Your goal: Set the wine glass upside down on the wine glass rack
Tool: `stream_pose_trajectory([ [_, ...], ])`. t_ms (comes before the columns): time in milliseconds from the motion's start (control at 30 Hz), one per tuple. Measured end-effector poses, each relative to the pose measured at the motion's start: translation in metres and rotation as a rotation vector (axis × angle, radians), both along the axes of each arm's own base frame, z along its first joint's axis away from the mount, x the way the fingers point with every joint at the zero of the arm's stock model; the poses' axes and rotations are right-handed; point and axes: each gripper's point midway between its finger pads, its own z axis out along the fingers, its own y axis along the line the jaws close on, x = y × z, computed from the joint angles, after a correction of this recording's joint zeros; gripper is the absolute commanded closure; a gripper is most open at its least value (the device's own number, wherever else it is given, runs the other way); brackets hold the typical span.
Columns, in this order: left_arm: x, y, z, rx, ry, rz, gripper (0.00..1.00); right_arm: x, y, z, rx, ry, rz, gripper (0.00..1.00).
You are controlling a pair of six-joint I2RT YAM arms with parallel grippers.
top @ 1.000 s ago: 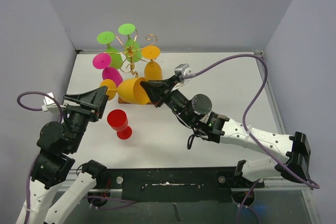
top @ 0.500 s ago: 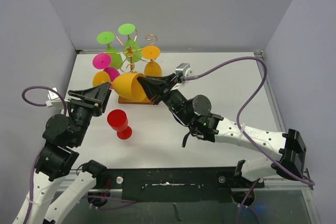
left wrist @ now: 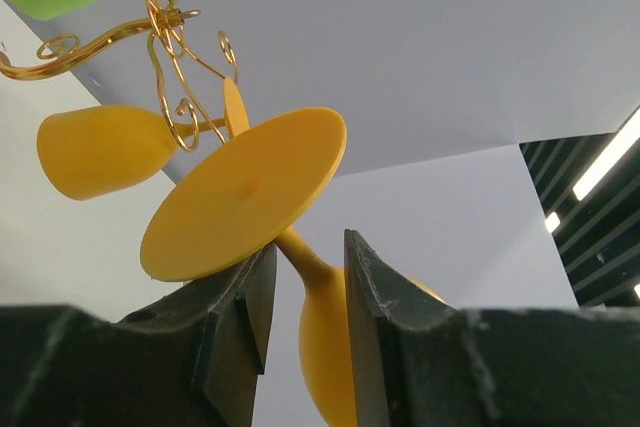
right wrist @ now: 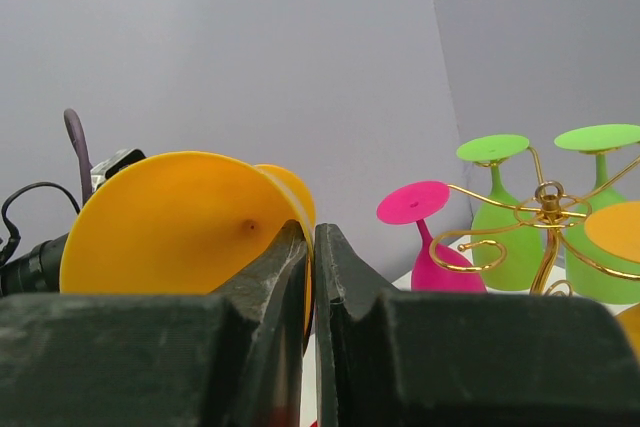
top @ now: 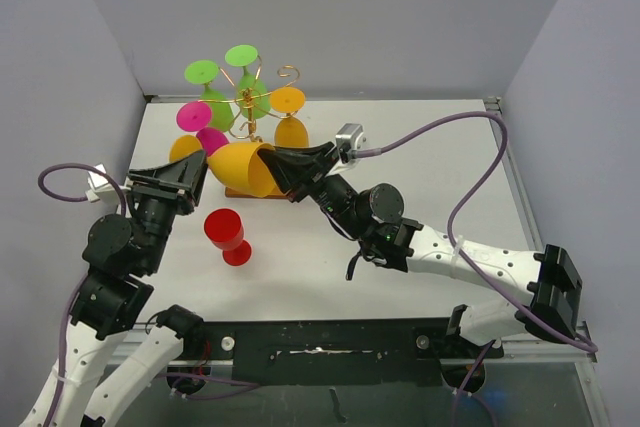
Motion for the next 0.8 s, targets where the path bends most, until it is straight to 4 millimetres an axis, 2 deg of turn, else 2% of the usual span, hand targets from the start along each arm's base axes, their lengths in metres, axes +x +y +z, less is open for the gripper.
stream_pose_trajectory([
  [233, 0.003, 0.0, 0.001, -0.026, 0.006, 0.006, 0.76, -0.004, 0.004, -0.005, 0.003, -0.015, 0.028, 1.0],
  [467, 0.004, 0.001, 0.012, -0.076, -0.023, 0.012, 0.88, -0.006, 0.004, -0.011, 0.002, -0.025, 0.046, 0.99],
  [633, 0.005, 0.003, 0.018, -0.088, -0.047, 0.02, 1.0, -0.008, 0.007, -0.019, -0.007, -0.012, 0.068, 0.83],
  [800, 0.006, 0.003, 0.024, -0.071, -0.075, 0.026, 1.0, -0.014, 0.013, -0.039, -0.053, 0.017, 0.109, 0.72],
])
